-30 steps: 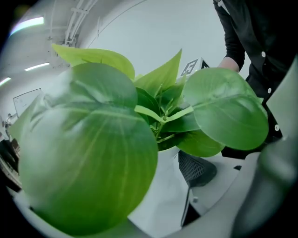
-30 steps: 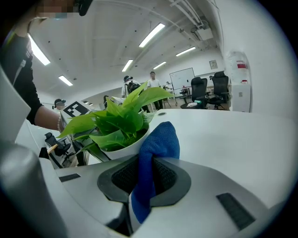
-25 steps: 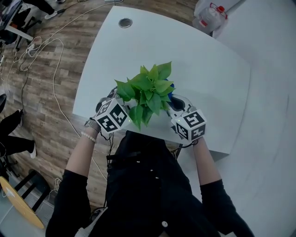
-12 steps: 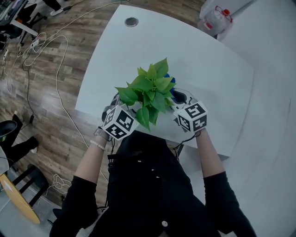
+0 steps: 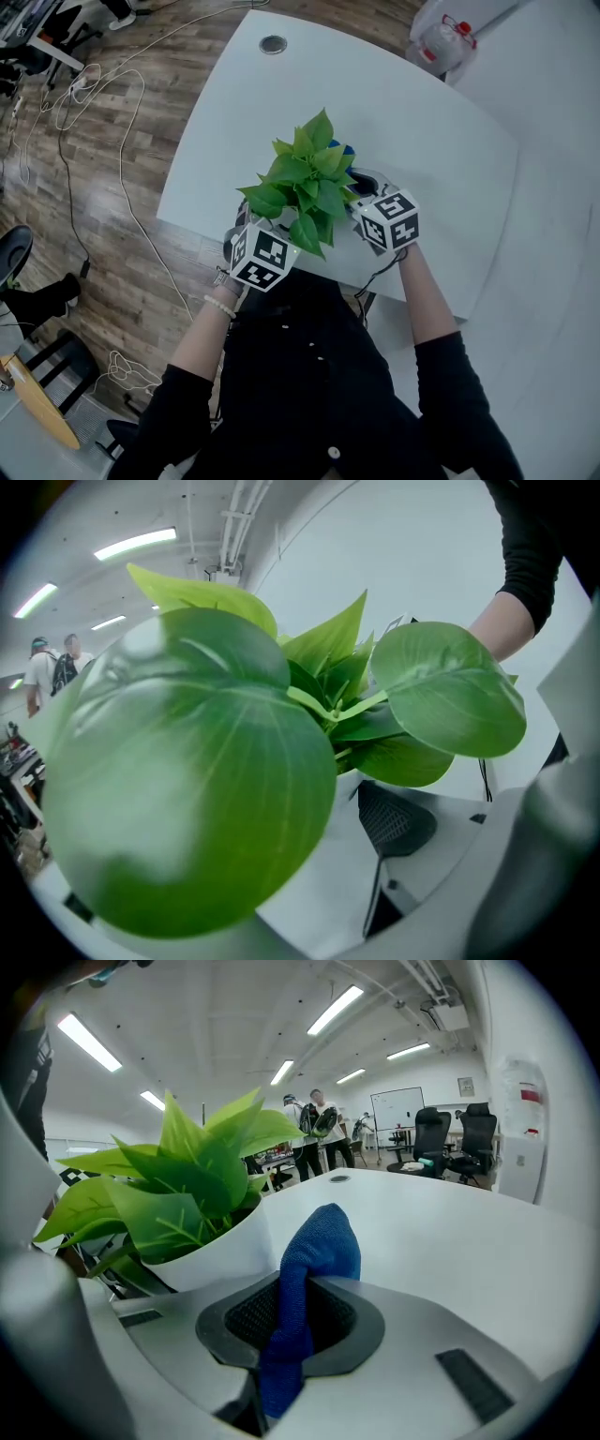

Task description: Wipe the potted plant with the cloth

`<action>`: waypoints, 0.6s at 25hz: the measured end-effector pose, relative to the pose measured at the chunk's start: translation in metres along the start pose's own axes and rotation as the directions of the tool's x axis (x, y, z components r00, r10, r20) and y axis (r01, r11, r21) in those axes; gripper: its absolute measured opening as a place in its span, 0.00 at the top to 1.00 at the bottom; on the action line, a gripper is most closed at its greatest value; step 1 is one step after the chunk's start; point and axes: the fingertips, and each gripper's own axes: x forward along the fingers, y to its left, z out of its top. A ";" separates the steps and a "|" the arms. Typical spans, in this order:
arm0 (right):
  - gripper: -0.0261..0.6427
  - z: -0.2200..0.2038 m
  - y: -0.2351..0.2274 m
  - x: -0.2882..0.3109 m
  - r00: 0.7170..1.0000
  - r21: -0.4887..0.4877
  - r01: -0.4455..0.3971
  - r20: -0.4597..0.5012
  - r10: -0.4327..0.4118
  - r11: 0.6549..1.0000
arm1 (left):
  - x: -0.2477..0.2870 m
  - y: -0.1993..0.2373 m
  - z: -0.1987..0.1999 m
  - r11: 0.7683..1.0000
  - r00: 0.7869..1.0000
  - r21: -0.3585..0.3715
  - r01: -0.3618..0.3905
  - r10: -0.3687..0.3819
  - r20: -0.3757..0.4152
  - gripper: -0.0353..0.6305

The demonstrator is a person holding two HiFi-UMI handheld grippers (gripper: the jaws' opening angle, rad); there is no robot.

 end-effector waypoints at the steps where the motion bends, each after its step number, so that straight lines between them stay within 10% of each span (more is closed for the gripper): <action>1: 0.84 0.000 0.001 -0.001 1.000 -0.002 0.002 0.000 -0.002 1.000 | 0.000 0.000 0.000 1.000 1.000 -0.010 -0.012 0.012 0.001 0.38; 15: 0.84 -0.017 0.047 -0.042 0.997 0.025 0.035 0.066 -0.037 0.999 | 0.004 -0.003 0.001 0.998 0.999 -0.041 -0.046 0.046 -0.001 0.38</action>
